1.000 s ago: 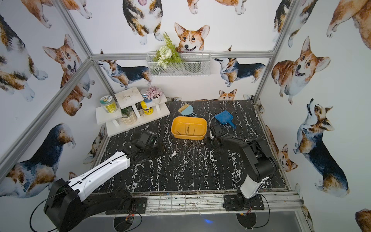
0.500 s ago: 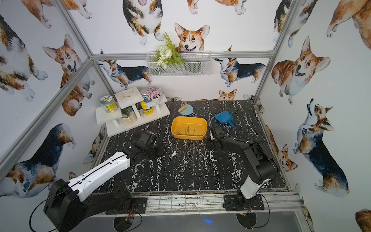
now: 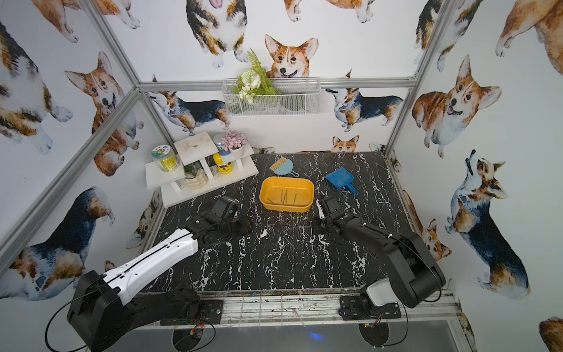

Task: Put the nails on the desktop into the storage box
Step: Pick up the nail from the center of the board, then place the nail in the storage box.

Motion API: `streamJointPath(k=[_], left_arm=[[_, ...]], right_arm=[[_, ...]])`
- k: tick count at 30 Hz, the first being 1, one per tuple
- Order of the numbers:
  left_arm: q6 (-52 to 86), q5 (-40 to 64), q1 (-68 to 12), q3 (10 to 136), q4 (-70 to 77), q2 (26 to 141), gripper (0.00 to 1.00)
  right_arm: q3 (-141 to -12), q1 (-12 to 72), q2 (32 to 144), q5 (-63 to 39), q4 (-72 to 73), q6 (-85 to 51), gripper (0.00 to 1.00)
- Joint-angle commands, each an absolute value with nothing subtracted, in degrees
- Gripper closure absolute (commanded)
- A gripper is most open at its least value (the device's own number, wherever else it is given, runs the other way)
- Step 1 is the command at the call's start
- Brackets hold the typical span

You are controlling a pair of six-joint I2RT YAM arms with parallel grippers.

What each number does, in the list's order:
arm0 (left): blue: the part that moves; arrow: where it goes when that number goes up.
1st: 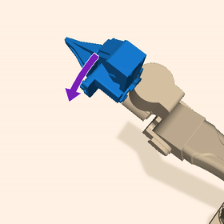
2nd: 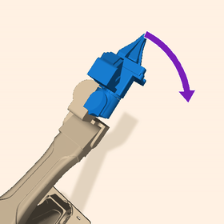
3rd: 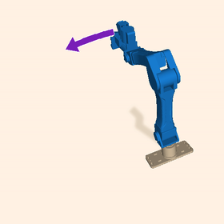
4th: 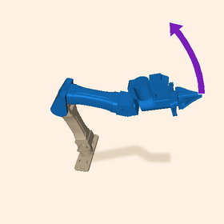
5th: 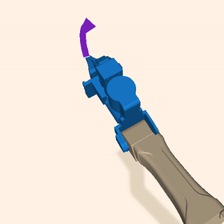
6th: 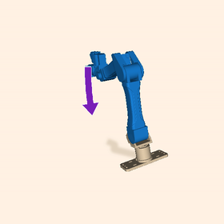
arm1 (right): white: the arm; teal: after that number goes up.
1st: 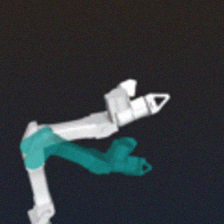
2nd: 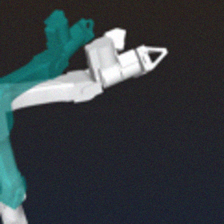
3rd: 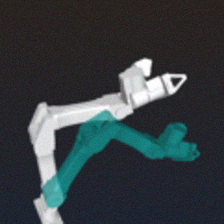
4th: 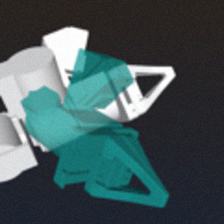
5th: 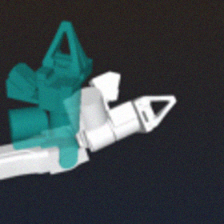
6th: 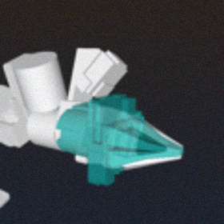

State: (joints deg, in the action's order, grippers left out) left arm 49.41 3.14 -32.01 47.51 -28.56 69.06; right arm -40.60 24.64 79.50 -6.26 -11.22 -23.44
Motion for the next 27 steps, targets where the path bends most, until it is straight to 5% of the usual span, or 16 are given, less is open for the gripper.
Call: streamJointPath(k=[1,8,27], left_arm=[[48.8,2.4,-32.1,48.5,-28.6,69.6,0.51],[48.1,2.5,-32.1,50.0,-28.5,71.0,0.51],[47.3,3.0,-32.3,49.3,-28.9,70.1,0.49]], right_arm=[[-42.4,25.6,76.4,-6.8,-14.1,-24.1,1.00],[-52.6,25.6,77.5,-5.9,-18.1,-21.9,1.00],[-77.1,23.3,104.3,-4.9,-18.8,-19.0,1.00]])
